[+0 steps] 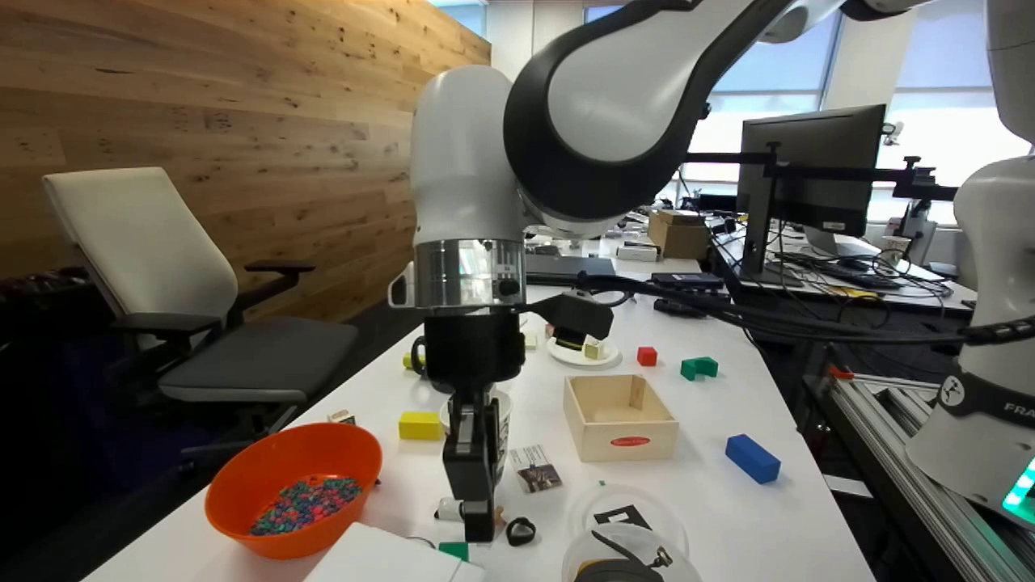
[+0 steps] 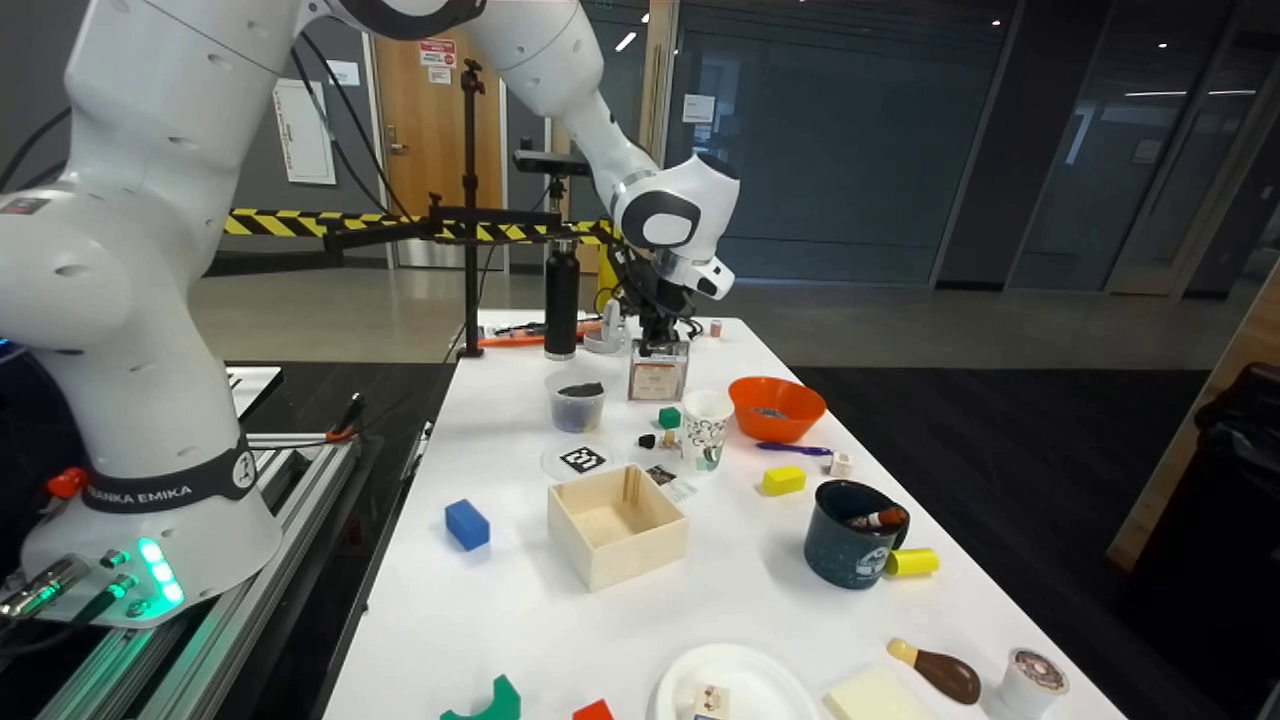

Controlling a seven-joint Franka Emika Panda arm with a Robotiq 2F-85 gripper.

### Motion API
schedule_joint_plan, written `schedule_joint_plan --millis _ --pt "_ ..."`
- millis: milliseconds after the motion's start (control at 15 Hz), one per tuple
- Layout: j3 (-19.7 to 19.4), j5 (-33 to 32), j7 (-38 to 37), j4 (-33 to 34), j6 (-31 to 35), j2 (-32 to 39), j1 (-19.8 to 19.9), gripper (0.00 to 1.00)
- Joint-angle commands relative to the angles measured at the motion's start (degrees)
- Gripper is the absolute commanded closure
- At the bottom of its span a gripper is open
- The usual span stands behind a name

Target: Open the drawer of the white object

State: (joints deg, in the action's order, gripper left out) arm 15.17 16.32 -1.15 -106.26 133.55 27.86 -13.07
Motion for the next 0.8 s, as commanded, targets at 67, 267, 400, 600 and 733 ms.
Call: schedule_joint_plan --millis 67,267,400,600,733 --pt "-2.1 -3.6 -2.1 0.3 0.9 -0.5 -1.5 1.00" --pt "-2.0 -3.1 -2.2 0.8 2.3 -0.6 -1.4 1.00" --pt "-2.0 -2.8 -2.7 1.2 3.0 -0.7 -1.4 1.00" --pt "-2.1 -3.2 -3.8 1.4 3.8 -1.0 -1.7 1.00" --pt "-2.2 -3.2 -4.7 1.4 4.4 -1.1 -2.0 1.00"
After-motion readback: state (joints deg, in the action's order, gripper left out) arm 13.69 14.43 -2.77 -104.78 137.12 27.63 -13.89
